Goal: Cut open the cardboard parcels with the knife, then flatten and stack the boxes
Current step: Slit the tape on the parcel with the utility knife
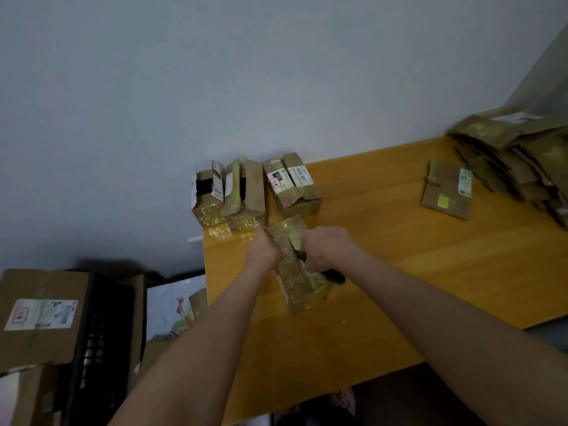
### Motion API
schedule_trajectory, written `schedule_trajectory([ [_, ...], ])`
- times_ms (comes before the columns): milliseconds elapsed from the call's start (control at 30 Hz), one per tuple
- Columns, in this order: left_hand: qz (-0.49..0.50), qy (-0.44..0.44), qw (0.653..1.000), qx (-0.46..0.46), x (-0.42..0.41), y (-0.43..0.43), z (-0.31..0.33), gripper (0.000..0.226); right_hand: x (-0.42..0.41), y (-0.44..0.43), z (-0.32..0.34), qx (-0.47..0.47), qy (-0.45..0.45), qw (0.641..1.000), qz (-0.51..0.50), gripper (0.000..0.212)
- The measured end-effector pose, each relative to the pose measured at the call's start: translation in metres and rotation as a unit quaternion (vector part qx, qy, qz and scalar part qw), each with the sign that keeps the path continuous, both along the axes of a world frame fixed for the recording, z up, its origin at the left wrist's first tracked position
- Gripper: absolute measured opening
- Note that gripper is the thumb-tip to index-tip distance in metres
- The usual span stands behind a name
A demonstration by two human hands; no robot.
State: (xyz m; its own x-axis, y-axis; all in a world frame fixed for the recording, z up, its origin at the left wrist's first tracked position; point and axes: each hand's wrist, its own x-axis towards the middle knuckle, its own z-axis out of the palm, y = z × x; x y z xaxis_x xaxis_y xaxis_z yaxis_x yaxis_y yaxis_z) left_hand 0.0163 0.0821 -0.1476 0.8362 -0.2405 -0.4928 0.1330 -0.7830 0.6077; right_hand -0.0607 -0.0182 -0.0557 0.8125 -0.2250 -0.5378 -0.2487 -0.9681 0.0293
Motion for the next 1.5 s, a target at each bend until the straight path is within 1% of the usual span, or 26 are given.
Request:
schedule_trajectory([
  [67,0.000,0.002,1.000,-0.004,0.000,0.000,0.001,0.063,-0.007,-0.003,-0.002,0.010,0.002,1.000,-0.007,0.012],
  [200,-0.002,0.000,1.000,0.001,-0.002,0.001,0.004,0.059,-0.028,-0.010,-0.001,0.046,0.034,0.998,-0.023,0.011],
  [233,-0.004,0.000,1.000,0.003,-0.002,0.001,0.004,0.059,-0.034,-0.011,-0.002,0.053,0.041,0.997,-0.026,0.015],
  [333,-0.004,0.001,1.000,0.000,-0.004,0.002,0.005,0.059,-0.052,-0.015,-0.005,0.083,0.049,0.994,-0.052,0.039],
  [400,0.006,0.014,1.000,-0.005,-0.003,0.004,0.006,0.057,-0.059,-0.026,-0.002,0.144,0.038,0.984,-0.095,0.043],
  [467,0.019,0.020,1.000,-0.010,-0.001,0.005,0.005,0.060,-0.064,-0.041,0.001,0.217,0.000,0.962,-0.166,0.038],
  [533,0.004,-0.003,1.000,0.000,0.001,0.005,0.004,0.068,-0.073,-0.050,0.000,0.268,-0.070,0.925,-0.262,0.025],
  [600,-0.019,-0.034,0.999,0.001,0.002,0.005,0.003,0.080,-0.082,-0.048,-0.006,0.314,-0.116,0.874,-0.353,0.030],
  [633,-0.034,-0.045,0.998,-0.002,0.003,0.005,0.003,0.087,-0.085,-0.043,-0.012,0.334,-0.113,0.853,-0.386,0.030],
  [700,-0.063,-0.052,0.997,0.002,0.002,0.005,0.004,0.100,-0.092,-0.029,-0.025,0.376,-0.075,0.808,-0.447,0.026],
  [733,-0.071,-0.051,0.996,0.007,0.002,0.006,0.005,0.101,-0.094,-0.021,-0.032,0.407,-0.059,0.774,-0.481,0.029],
  [800,-0.072,-0.044,0.996,0.018,0.000,0.007,0.008,0.094,-0.093,-0.007,-0.044,0.472,-0.063,0.695,-0.538,0.036],
  [833,-0.065,-0.048,0.996,0.024,0.000,0.009,0.009,0.087,-0.090,-0.004,-0.049,0.492,-0.085,0.665,-0.555,0.036],
  [900,-0.046,-0.079,0.995,0.032,0.000,0.015,0.013,0.067,-0.080,-0.005,-0.053,0.509,-0.147,0.623,-0.575,0.030],
  [933,-0.030,-0.100,0.994,0.028,0.002,0.019,0.014,0.059,-0.074,-0.009,-0.052,0.514,-0.178,0.606,-0.581,0.028],
  [967,-0.007,-0.116,0.993,0.017,0.004,0.023,0.015,0.055,-0.067,-0.015,-0.050,0.515,-0.204,0.598,-0.580,0.028],
  [1033,0.048,-0.124,0.991,-0.011,0.005,0.032,0.017,0.050,-0.052,-0.027,-0.041,0.518,-0.234,0.600,-0.563,0.029],
  [1100,0.099,-0.117,0.988,-0.035,0.003,0.041,0.018,0.045,-0.036,-0.033,-0.033,0.524,-0.244,0.613,-0.538,0.029],
  [1233,0.136,-0.091,0.986,-0.035,-0.007,0.053,0.014,0.043,-0.006,-0.033,-0.031,0.533,-0.217,0.657,-0.488,0.042],
  [1300,0.141,-0.074,0.986,-0.043,-0.010,0.055,0.012,0.047,0.005,-0.032,-0.037,0.531,-0.197,0.674,-0.474,0.046],
  [1367,0.124,-0.053,0.989,-0.056,-0.011,0.055,0.009,0.059,0.011,-0.033,-0.042,0.526,-0.172,0.688,-0.468,0.047],
  [1433,0.073,-0.063,0.995,-0.026,-0.011,0.052,0.005,0.069,0.013,-0.037,-0.049,0.523,-0.157,0.695,-0.467,0.048],
  [1467,0.041,-0.095,0.995,0.010,-0.012,0.050,0.007,0.075,0.013,-0.041,-0.053,0.523,-0.158,0.693,-0.470,0.049],
  [1500,0.003,-0.149,0.988,0.049,-0.013,0.047,0.010,0.084,0.013,-0.045,-0.056,0.523,-0.164,0.689,-0.475,0.050],
])
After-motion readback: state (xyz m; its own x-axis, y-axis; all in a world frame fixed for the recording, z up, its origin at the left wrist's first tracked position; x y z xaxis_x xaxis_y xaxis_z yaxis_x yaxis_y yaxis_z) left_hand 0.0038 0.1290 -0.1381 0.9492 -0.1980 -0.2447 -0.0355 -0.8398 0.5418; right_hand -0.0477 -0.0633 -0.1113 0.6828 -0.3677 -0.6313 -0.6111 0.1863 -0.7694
